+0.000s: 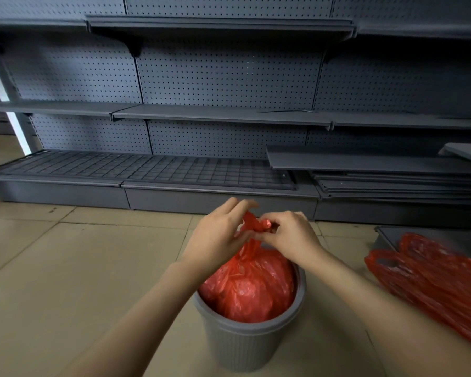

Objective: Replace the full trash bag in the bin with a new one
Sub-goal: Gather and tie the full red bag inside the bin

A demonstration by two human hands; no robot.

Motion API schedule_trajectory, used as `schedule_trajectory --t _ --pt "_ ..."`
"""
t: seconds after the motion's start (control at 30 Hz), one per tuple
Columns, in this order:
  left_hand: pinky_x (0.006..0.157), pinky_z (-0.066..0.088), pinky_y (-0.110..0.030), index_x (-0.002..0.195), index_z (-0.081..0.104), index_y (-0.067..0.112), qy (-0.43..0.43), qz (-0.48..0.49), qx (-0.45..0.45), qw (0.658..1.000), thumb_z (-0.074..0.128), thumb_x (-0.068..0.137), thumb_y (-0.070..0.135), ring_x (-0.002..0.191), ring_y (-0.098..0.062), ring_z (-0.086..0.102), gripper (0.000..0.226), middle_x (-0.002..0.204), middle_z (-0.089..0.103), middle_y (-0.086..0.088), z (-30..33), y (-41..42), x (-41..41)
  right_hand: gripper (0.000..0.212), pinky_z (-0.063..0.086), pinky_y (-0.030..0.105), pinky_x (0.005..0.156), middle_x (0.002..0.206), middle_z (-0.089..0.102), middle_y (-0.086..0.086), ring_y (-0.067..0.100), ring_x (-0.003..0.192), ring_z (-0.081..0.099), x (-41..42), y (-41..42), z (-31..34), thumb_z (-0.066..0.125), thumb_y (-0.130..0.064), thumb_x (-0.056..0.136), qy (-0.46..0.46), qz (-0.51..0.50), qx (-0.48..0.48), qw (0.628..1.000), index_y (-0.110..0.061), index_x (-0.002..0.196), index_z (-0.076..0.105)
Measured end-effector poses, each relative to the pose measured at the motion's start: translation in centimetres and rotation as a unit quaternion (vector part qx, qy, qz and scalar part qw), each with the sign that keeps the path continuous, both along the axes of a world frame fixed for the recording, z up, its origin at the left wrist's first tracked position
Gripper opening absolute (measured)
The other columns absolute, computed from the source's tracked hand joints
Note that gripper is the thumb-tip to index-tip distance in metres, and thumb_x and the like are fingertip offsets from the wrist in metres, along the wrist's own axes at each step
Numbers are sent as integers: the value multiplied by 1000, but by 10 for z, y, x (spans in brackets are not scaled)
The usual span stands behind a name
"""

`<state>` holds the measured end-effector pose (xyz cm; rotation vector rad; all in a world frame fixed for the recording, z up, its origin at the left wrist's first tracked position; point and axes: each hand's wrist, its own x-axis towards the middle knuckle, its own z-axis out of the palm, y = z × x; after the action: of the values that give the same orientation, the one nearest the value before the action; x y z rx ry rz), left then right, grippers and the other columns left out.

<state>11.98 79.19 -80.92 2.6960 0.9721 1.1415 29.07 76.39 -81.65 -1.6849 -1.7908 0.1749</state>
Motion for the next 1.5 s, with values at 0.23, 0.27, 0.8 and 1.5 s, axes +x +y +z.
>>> schedule_trajectory --t 0.23,0.27,0.8,1.5 --pt "85 45 -17 111 63 27 -69 -7 -251 965 72 78 30 95 2 61 34 99 69 14 -22 9 -5 11 30 30 83 61 44 -29 10 80 47 4 -7 1 72 -44 74 -49 18 48 997 -40 76 62" --pt "87 46 -22 105 68 25 -67 -24 -281 957 69 82 29 94 1 62 23 97 71 12 -26 11 -5 11 30 31 84 62 46 -29 8 78 46 4 -7 0 72 -43 74 -46 23 54 997 -38 76 63" --pt "75 50 -32 105 56 33 18 0 -284 959 75 72 24 72 -8 63 39 68 67 8 -39 7 12 29 38 32 85 72 64 -12 17 86 52 8 -2 -3 62 -61 74 -62 -47 38 996 -37 89 68" --pt "74 31 -23 79 51 19 50 2 -155 987 64 82 28 90 -23 58 16 84 65 2 -55 4 -7 7 26 33 86 77 66 -11 16 76 55 3 -18 -12 71 -26 77 -296 52 157 941 -27 77 64"
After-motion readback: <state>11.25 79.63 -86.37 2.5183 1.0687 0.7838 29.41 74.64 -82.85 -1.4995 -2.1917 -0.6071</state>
